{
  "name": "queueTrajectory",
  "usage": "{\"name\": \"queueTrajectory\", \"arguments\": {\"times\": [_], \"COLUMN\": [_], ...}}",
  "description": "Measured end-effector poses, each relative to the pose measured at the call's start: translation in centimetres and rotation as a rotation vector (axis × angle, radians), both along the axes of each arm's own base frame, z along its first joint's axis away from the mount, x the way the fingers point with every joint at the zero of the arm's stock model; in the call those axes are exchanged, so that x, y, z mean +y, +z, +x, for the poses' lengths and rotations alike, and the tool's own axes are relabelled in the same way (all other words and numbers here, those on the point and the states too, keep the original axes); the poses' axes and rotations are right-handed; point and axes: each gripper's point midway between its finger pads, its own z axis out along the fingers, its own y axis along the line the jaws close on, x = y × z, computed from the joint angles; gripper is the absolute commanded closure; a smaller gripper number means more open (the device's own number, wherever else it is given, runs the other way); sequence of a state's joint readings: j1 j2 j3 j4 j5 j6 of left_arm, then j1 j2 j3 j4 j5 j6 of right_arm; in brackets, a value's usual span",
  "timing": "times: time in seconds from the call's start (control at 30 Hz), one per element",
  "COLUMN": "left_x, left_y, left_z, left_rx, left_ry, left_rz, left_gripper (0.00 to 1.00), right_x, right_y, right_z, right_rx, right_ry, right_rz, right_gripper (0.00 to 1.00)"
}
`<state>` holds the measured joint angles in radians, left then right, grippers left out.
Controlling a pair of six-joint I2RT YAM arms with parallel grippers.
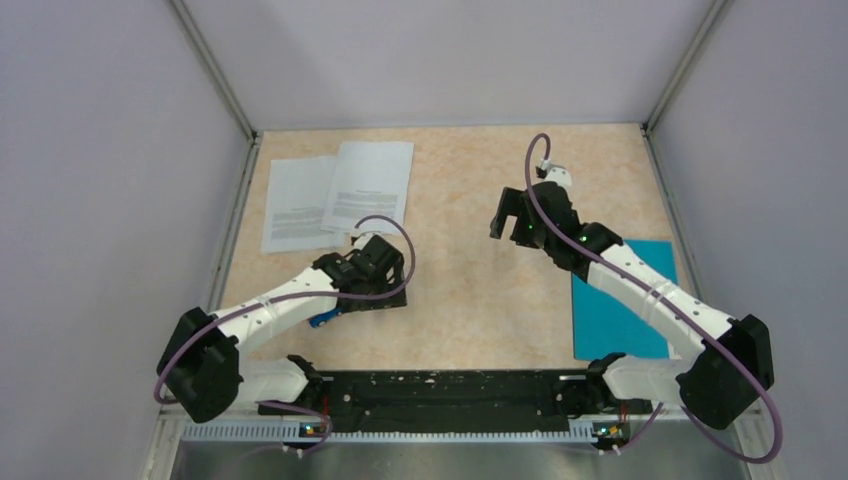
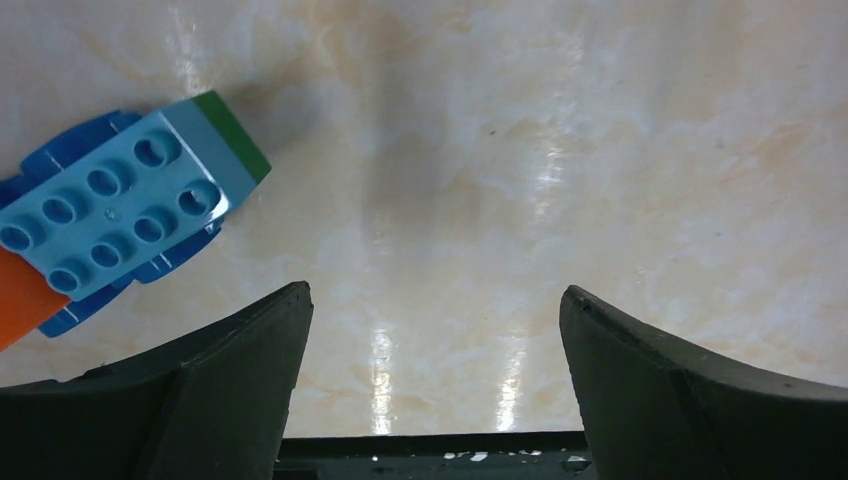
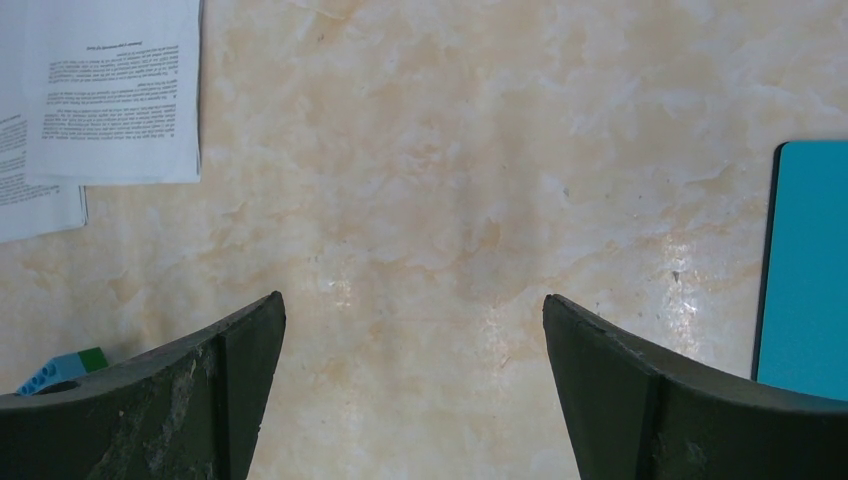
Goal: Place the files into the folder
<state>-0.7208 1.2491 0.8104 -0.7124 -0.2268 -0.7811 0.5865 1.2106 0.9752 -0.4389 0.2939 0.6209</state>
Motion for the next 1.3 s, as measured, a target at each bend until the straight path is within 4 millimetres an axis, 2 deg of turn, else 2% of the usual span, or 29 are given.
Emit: {"name": "queueTrajectory", "arguments": {"times": [0.2, 0.4, 0.67, 1.0, 1.3], "left_x": [2.1, 2.8, 6.1, 8.2, 11.3], "left_y": [-2.8, -3.9, -5.5, -5.5, -5.4], "left_z": [-1.8, -1.1, -0.6, 1.7, 3.0], "left_rx": [0.068, 0.073, 0.089, 0.05, 0.03], "left_ry": [0.048, 0.099, 0.216, 0.344, 0.477], "left_rz": [0.075, 0.11, 0.14, 0.106, 0.114], "left_gripper": [0.01, 0.01, 0.01, 0.02, 0.01], "right_x": [0.0, 0.1, -0.1, -0.2, 0.0], "right_y": [0.0, -0.1, -0.6, -1.3, -1.4], "right_z": [-0.1, -0.1, -0.3, -0.5, -0.6], "right_rx": [0.003, 0.004, 0.015, 0.027, 0.028], "right_ry": [0.002, 0.003, 0.004, 0.007, 0.012], "right_rz": [0.001, 0.002, -0.005, -0.009, -0.006], "right_gripper": [0.01, 0.01, 0.01, 0.01, 0.01]}}
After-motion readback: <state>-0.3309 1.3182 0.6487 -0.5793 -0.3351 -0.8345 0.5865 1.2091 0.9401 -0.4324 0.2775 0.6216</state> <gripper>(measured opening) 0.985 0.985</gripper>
